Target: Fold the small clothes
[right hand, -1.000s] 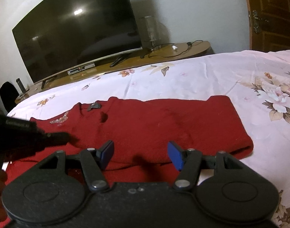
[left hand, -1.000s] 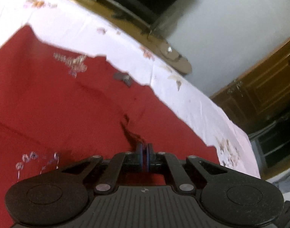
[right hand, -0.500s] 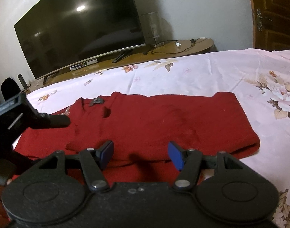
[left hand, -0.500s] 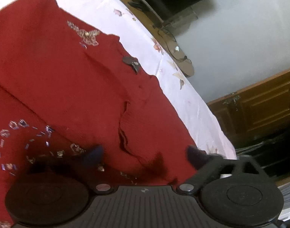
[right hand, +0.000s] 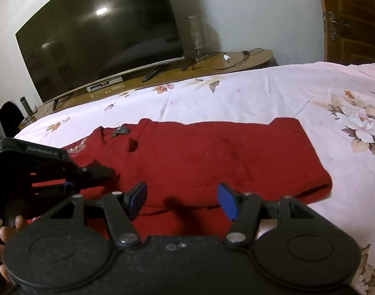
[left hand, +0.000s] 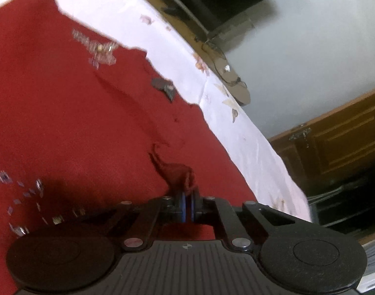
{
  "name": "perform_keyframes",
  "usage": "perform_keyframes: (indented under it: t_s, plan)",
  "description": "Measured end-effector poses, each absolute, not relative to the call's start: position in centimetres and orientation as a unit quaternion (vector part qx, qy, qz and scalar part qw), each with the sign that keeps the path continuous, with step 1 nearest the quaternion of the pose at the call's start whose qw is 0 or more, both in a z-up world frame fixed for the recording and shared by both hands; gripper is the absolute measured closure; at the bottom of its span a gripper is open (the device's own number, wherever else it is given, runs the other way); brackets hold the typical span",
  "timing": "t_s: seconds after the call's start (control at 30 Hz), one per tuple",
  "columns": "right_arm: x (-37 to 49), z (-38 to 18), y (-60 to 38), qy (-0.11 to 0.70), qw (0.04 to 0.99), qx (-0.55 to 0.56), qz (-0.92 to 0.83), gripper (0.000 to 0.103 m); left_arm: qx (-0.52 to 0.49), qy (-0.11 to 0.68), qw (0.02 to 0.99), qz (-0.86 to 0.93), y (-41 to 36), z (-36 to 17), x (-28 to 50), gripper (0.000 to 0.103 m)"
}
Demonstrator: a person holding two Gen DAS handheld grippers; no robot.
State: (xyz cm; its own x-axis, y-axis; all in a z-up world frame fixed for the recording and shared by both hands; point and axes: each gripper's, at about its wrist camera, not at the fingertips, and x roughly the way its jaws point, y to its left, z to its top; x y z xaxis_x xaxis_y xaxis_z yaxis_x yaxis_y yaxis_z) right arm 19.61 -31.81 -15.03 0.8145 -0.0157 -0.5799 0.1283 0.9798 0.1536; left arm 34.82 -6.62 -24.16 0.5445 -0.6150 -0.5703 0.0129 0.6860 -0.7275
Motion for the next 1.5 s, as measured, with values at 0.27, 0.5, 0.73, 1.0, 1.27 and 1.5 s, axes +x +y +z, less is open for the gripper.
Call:
perform_keyframes:
  t_s: [0.27, 0.5, 0.73, 1.0, 1.27, 1.5]
  plan:
    - [20.3, -13.7, -31.8, 0.284, 0.954, 0.084, -0.048, 0.040, -0.332, 0.374, 0.843, -0.196, -1.0, -19.7, 34.5, 0.100]
    - [21.5, -13.0, -30.2, 0.280, 0.957, 0.074, -0.035, 0.040, -0.318, 0.355, 0.868, -0.142, 6.6, -18.5, 34.3, 0.100]
    - [23.0, -14.4, -27.8, 0.307, 0.949, 0.059, -0.023, 0.040, -0.304, 0.374, 0.870, -0.106, 9.9, -20.7, 34.2, 0.100]
    - [23.6, -15.2, -26.8, 0.320, 0.946, 0.053, -0.026, 0.038, -0.281, 0.382, 0.875, -0.093, 9.5, -22.4, 35.0, 0.100]
    - [24.0, -16.1, -27.3, 0.345, 0.937, 0.041, -0.046, 0.038, -0.273, 0.406, 0.869, -0.077, 10.0, -22.2, 34.0, 0.099]
    - [24.6, -16.2, -27.6, 0.350, 0.934, 0.026, -0.069, 0.036, -0.231, 0.411, 0.875, -0.106, 7.7, -21.8, 34.4, 0.099]
